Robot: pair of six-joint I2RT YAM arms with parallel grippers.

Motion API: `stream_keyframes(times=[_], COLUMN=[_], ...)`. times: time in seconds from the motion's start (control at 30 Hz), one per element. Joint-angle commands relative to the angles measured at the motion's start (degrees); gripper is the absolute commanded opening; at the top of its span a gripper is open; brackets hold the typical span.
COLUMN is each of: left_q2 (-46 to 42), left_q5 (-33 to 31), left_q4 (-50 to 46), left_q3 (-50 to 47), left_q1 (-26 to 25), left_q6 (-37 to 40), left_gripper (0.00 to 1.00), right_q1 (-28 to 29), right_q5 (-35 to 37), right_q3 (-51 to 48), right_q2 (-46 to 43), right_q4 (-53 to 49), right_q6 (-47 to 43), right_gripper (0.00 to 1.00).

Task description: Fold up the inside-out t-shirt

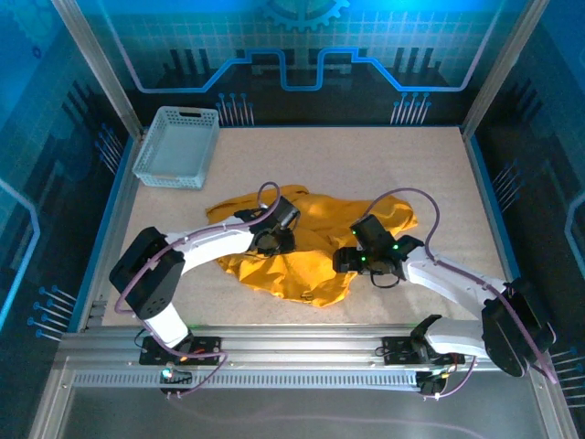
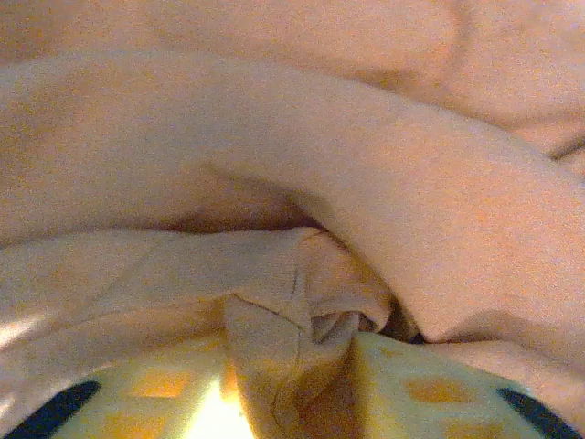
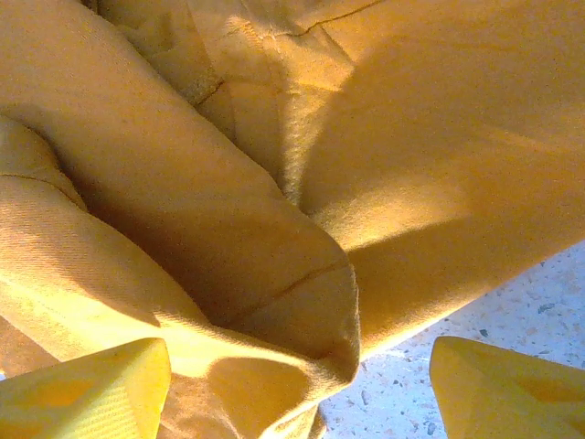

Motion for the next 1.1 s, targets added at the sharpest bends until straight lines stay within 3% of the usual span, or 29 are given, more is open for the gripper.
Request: stream_keyframes(times=[0.0,0.2,0.27,0.4,0.53,0.63,0.73,0.9,0.97,1.07], left_q2=[-2.64,-18.13,-22.40,-24.39,-23.92,-24.99,-26.75,-31.58,-33.25,-32.25], left_q5=[-0.18,-7.26,-6.63,-3.24,-2.10,-2.64,-3.46,-11.85,-15.56,-14.71], left_q4=[3.00,9.34,13.47,19.96,21.04,19.77,16.69,2.07,-2.01,-2.37], left_q3=[-2.88,-16.23,-22.69,-31.46,-34.00,-34.90,-34.63,-28.24,-25.39,-20.98], left_q1=[-1.65,-9.99,-11.56,-14.08,-16.67,-17.71,-17.78,-17.74,-17.78,-17.80], left_q6=[-1.53,-4.75,-7.42,-12.72,-15.37,-16.61,-15.48,-10.06,-7.17,-1.07], left_gripper=[0.22,0.07,0.01,0.00,0.00,0.05,0.22,0.41,0.44,0.46], right_q1=[0.65,1.15,2.00,5.33,8.05,9.47,11.66,13.14,13.14,13.17], right_q5=[2.36,0.79,0.32,0.71,1.82,1.83,3.82,8.97,10.55,11.02], right_q3=[2.28,4.36,5.01,6.79,7.82,8.45,9.61,9.43,7.97,5.23], right_q2=[0.01,-0.31,-0.20,1.83,5.77,9.06,11.13,12.27,11.72,9.25], right_q4=[-1.77,-2.71,-2.70,-2.71,-1.66,-0.97,-2.47,-7.02,-8.15,-7.30], right_q6=[-0.65,-1.35,-1.56,-0.98,-0.17,0.36,1.13,2.93,3.72,4.69], right_gripper=[0.76,0.75,0.75,0.74,0.72,0.71,0.74,0.74,0.72,0.71])
